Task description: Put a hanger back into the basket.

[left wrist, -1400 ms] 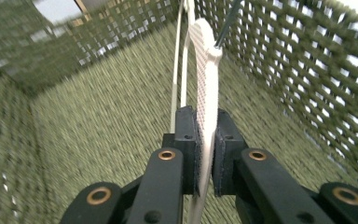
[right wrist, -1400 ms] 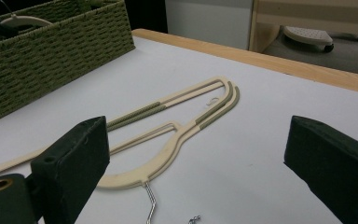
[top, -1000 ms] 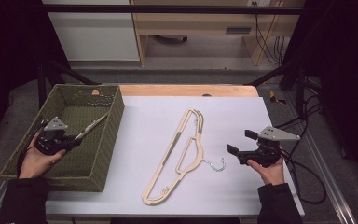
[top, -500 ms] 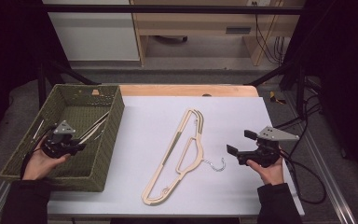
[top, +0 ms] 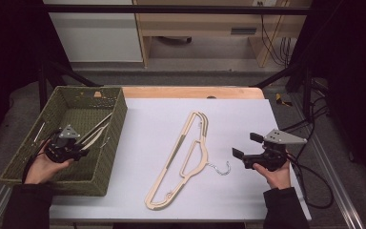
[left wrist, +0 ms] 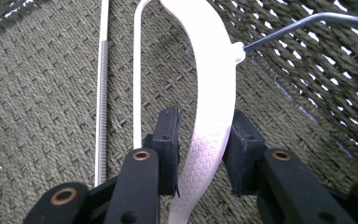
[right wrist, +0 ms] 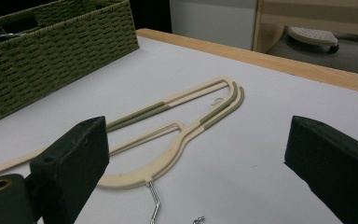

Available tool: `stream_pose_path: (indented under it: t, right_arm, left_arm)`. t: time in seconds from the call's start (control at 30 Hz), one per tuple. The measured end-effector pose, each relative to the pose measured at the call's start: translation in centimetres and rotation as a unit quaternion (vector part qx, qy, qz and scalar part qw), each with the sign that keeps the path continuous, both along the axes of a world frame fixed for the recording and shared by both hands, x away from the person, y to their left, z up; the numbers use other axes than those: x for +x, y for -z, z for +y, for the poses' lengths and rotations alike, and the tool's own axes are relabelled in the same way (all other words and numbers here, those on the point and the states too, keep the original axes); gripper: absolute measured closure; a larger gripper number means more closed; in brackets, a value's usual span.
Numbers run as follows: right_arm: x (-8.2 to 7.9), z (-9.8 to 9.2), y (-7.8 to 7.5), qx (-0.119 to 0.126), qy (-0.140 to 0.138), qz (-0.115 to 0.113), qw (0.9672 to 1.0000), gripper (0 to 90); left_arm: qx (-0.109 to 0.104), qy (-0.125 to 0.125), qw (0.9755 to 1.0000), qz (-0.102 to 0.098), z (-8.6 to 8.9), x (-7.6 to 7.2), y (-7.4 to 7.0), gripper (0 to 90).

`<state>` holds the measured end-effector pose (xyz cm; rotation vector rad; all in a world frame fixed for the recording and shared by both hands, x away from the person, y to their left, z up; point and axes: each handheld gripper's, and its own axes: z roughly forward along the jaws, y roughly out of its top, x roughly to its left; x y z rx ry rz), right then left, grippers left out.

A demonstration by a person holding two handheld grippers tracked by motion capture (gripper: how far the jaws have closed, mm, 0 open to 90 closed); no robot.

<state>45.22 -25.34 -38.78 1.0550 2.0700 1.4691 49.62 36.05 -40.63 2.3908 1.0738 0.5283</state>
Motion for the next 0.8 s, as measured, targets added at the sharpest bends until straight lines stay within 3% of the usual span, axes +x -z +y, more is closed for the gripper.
stream_pose_path:
  t: [0.13,0.33,0.53,0.6,0.67,0.7,0.77,0.8]
  right_arm:
    - [-0.1,0.0,-0.1,0.002,0.004,0.0,1.0,6.8]
    - [-0.2,0.1,-0.3,0.0,0.003,-0.004,1.0,6.7]
    - [-0.3,0.0,-0.4,0.001,0.004,-0.006,1.0,6.6]
    - [-0.3,0.0,-0.4,0.002,0.002,-0.007,1.0,6.3]
    - [-0.3,0.1,-0.4,0.002,0.001,-0.007,1.0,6.0]
    - [-0.4,0.1,-0.4,0.003,0.001,-0.007,1.0,6.0]
    - [-0.3,0.3,-0.4,0.003,-0.002,-0.009,0.9999,5.9]
    - [-0.3,0.3,-0.4,0.004,-0.003,-0.01,0.9999,6.0]
  left_arm:
    - [0.01,0.005,0.9999,0.006,-0.2,0.0,0.3,66.9]
    - [0.004,0.006,1.0,-0.001,-0.1,-0.1,0.1,63.9]
    - [-0.03,0.01,0.9978,-0.058,0.0,-0.9,-1.9,52.4]
    - [-0.048,0.008,0.9952,-0.085,0.0,-1.3,-3.2,47.7]
    - [-0.078,0.003,0.9899,-0.118,-0.1,-1.9,-4.5,41.5]
    - [-0.105,0.001,0.9855,-0.134,-0.3,-2.3,-5.2,38.3]
    - [-0.137,-0.002,0.9768,-0.164,-1.1,-3.0,-6.3,32.3]
    - [-0.146,-0.002,0.9743,-0.172,-1.4,-3.3,-6.6,28.0]
